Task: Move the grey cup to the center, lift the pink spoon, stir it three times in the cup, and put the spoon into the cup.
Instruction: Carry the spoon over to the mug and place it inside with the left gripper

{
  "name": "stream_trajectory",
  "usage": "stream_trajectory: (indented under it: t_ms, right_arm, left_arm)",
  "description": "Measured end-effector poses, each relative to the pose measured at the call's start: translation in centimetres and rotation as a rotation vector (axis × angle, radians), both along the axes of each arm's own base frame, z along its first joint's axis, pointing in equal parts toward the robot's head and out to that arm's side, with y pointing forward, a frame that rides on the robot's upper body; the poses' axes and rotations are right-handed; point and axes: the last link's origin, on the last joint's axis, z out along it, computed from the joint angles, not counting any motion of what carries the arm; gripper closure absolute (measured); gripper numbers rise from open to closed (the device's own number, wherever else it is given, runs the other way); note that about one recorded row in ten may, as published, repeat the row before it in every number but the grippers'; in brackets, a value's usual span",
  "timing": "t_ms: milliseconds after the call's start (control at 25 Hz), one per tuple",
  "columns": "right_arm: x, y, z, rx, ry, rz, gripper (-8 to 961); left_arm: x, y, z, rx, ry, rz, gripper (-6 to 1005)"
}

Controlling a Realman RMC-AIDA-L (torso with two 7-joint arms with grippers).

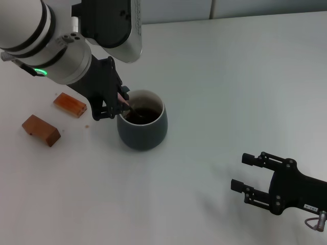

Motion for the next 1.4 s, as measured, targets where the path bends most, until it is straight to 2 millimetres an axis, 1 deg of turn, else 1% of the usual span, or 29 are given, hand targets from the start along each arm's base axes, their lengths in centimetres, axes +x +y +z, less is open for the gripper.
stream_trajectory:
  t_ms: [320,480,840,1080,1400]
  right_arm:
    - [0.1,-0.1,0.0,0.001,-0.001,-0.003,251]
    - [0.1,-0.1,0.0,0.001,-0.001,-0.003,251]
    - [0.0,-0.1,0.0,0.0,0.002,0.0,251]
    - [0.0,-0.1,0.0,-0.001,0.004,0.0,251]
    - [-0.1,-0.2,0.0,-0.002,0.007,0.001,252]
  left_arm:
    - [0.7,-0.3,-0.5,-0.039,-0.034,-0.013,869]
    - [0.9,0.0,-0.7,-0.022,-0.051,-0.024,869]
    - [0.0,0.8,-0.4,0.029,-0.005,-0.001,870]
    - [-0.4,0.2,-0.1,-0.005,0.016,0.026,869]
    - [0.3,-0.2,-0.4,-0.045,-0.041,0.01,870]
